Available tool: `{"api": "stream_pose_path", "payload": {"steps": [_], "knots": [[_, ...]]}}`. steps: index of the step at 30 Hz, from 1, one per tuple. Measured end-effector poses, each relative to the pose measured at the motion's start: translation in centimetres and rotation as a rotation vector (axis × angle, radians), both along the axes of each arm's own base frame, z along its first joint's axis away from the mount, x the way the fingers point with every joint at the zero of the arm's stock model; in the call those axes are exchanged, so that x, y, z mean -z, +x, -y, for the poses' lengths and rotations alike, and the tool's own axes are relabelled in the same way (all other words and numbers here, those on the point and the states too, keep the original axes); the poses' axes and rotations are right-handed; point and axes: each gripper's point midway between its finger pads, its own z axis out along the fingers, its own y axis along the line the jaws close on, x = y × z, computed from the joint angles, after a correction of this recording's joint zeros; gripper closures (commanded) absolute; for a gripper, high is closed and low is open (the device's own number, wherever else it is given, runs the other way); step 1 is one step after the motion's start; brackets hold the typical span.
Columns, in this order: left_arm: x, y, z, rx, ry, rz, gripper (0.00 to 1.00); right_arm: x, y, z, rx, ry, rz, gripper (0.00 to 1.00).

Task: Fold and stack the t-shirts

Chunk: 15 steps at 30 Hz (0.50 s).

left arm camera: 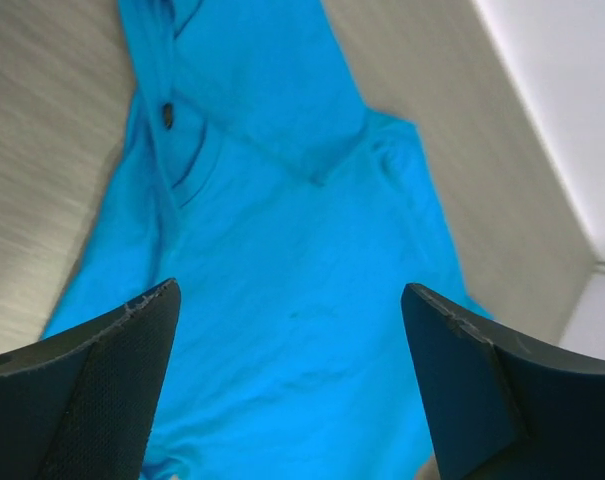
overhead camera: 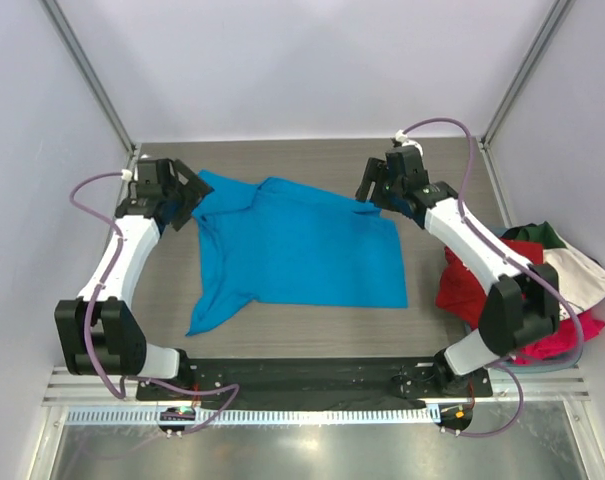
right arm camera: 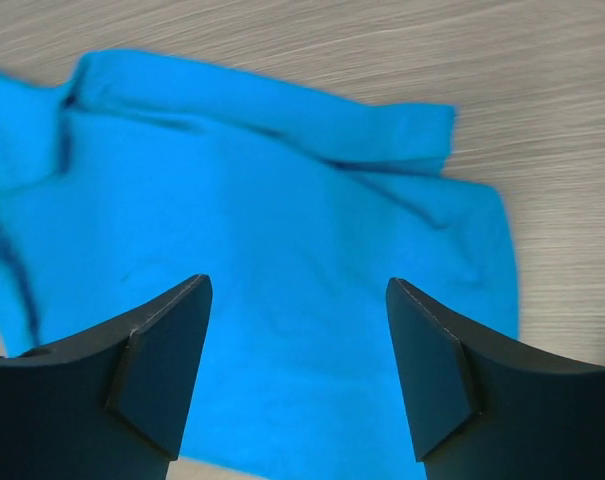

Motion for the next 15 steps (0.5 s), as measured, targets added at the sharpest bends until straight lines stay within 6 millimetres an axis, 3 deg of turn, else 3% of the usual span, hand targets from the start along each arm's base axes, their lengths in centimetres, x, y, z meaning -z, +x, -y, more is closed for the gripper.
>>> {"api": "stream_pose_path", "payload": {"steps": [5, 9, 14, 15], "knots": [[2.8, -1.1, 0.8, 0.046, 0.064, -0.056, 0.16, 5.0, 3.4, 2.4, 0.09, -0.05, -0.108, 0.21], [4.0, -0.3, 0.4, 0.045, 0.105, -0.063, 0.18, 9.3, 4.8, 3.3, 0.132, -0.119, -0.188, 0.2], [7.6, 1.1, -0.2, 0.037, 0.142, -0.125, 0.28, 11.9, 6.6, 3.3, 0.154, -0.16, -0.225, 0.22], [8.6, 1.3, -0.3, 0.04, 0.15, -0.148, 0.29, 12.3, 7.1, 3.2, 0.157, -0.163, -0.227, 0.26]]}}
